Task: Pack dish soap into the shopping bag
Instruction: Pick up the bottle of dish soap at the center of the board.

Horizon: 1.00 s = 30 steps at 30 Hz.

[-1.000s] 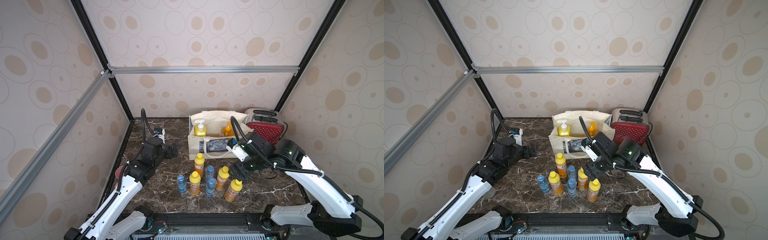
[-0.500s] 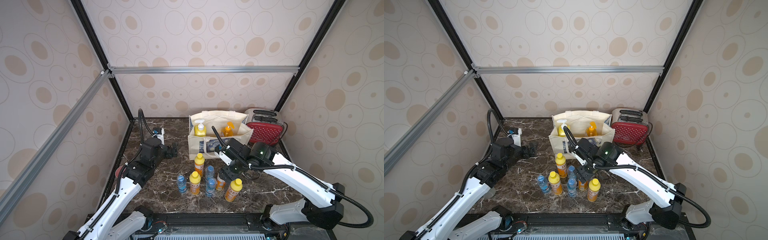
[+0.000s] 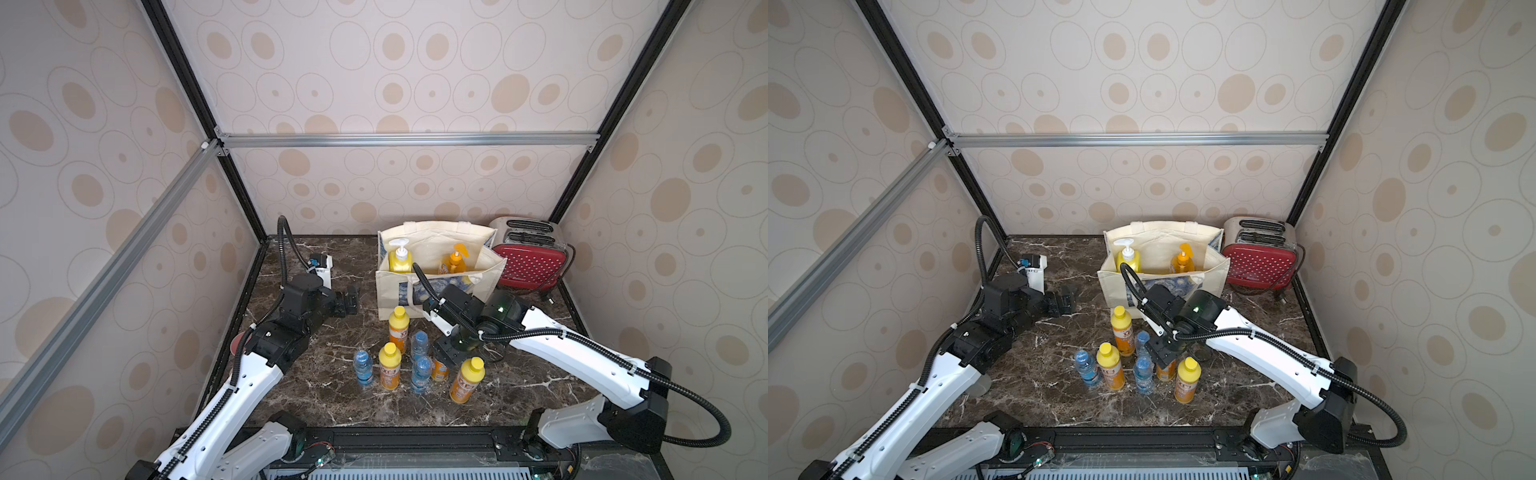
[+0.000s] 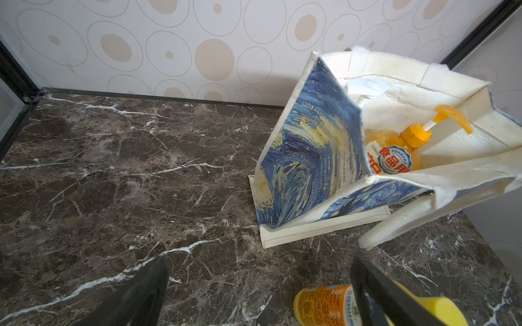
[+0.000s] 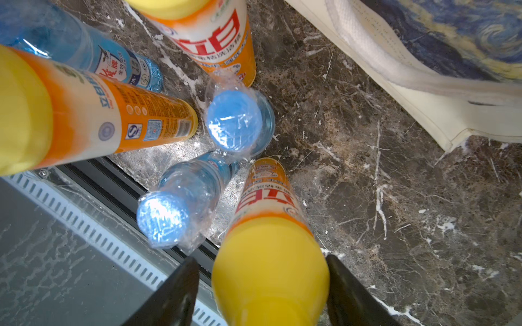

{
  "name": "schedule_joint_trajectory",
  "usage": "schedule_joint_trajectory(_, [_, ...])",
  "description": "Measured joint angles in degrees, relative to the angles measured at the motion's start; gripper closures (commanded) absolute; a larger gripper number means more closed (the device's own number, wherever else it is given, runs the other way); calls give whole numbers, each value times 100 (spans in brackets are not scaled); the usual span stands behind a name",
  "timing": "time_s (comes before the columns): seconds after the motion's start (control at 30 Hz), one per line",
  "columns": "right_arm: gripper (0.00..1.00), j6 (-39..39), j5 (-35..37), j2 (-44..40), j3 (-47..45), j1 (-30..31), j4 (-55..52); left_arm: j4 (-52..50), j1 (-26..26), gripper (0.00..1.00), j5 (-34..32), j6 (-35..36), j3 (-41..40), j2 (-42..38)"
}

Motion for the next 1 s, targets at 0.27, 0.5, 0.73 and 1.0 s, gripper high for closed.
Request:
schedule_joint_trajectory(0.27, [55,90,44,15,-79,0,83,2,0,1,111,0,4,26])
schedule_joint_trajectory(0.5, [69,74,87,39,31,4,-105,-15,0,1,330,2,216,214])
schedule_joint_trajectory(0.73, [72,-79,319,68,1056,15,-721,-37,0,1,544,4,420,304])
schedule_joint_trajectory(1.0, [75,-459,409,133,2907,20,-1226,-42,0,1,935,4,684,562])
